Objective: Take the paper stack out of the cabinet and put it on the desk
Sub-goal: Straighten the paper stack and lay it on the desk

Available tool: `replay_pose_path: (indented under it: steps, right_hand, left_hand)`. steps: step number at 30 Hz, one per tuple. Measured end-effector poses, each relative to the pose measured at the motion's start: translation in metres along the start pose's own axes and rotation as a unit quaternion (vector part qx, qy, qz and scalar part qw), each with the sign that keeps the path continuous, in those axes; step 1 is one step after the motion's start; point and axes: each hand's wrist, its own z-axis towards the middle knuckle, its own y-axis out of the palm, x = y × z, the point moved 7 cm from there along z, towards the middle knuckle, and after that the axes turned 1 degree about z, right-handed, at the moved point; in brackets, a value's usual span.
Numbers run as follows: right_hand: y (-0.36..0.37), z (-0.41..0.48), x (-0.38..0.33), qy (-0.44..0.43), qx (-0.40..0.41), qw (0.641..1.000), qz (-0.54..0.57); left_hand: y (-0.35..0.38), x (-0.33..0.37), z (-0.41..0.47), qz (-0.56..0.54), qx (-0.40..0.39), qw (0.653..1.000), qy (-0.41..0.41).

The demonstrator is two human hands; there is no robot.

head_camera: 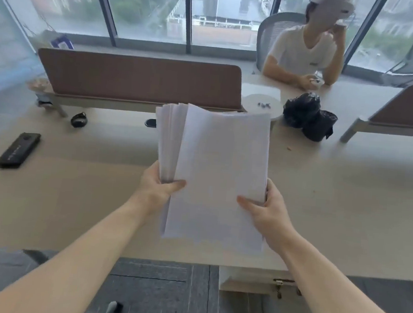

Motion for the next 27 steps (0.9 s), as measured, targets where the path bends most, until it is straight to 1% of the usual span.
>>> replay_pose_path:
  steps: [3,8,11,14,16,19,21,24,25,27]
  right_hand:
    - [0.018,0.055,-0.005,-0.036,0.006,0.999,-0.016]
    - [0.042,0.147,0.013,-0.059,0.010,0.998,-0.023]
    - [0.050,0.176,0.037,-0.067,0.021,0.998,-0.005]
    - [0.053,0.194,0.065,-0.072,0.027,0.997,0.012]
    - [0.054,0.199,0.085,-0.075,0.018,0.997,0.003]
    - [0.059,0.199,0.102,-0.070,-0.014,0.997,-0.017]
    - [0.059,0.198,0.096,-0.084,-0.028,0.996,-0.019]
    - [0.059,0.196,0.070,-0.131,-0.033,0.991,-0.017]
    - [0.059,0.195,0.065,-0.144,-0.032,0.989,-0.013]
    - [0.065,0.195,0.059,-0.158,-0.025,0.987,-0.006]
  left_hand:
    - [-0.014,0.005,0.042,-0.019,0.033,0.999,0.022]
    - [-0.027,-0.008,0.112,-0.033,0.077,0.995,0.052]
    - [-0.029,-0.022,0.141,-0.058,0.075,0.993,0.067]
    - [-0.030,-0.048,0.161,-0.057,0.076,0.993,0.069]
    - [-0.031,-0.077,0.170,-0.032,0.078,0.995,0.055]
    - [-0.028,-0.116,0.169,0.010,0.072,0.997,-0.003]
    - [-0.029,-0.126,0.163,0.012,0.065,0.997,-0.033]
    - [-0.033,-0.121,0.156,0.043,0.028,0.998,-0.043]
    - [-0.032,-0.116,0.155,0.026,0.026,0.999,-0.035]
    - [-0.025,-0.109,0.155,-0.027,0.049,0.998,-0.006]
